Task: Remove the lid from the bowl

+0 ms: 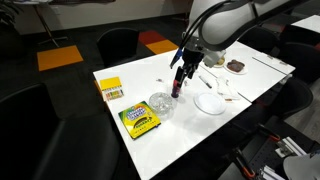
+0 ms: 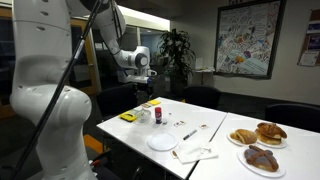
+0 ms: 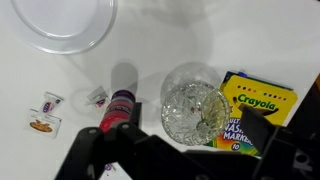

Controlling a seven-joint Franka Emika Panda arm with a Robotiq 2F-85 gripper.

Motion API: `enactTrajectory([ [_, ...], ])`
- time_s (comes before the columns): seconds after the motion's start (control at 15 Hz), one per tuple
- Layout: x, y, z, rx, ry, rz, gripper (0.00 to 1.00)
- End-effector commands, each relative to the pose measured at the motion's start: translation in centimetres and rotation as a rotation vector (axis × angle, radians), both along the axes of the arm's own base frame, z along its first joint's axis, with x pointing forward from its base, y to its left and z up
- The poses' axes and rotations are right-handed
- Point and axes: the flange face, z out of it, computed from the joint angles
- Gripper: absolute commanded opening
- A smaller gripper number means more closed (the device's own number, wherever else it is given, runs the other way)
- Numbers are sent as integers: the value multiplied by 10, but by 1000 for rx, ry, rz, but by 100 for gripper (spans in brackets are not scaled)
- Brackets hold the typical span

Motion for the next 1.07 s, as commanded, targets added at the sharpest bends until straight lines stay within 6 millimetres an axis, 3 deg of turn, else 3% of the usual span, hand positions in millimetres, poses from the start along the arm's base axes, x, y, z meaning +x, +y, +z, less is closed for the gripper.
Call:
enactTrajectory([
  [0.0, 19, 16, -21, 8, -15, 64, 100],
  [0.47, 38, 47, -62, -34, 14, 167, 100],
  [1.0, 69, 63, -84, -32, -9, 223, 100],
])
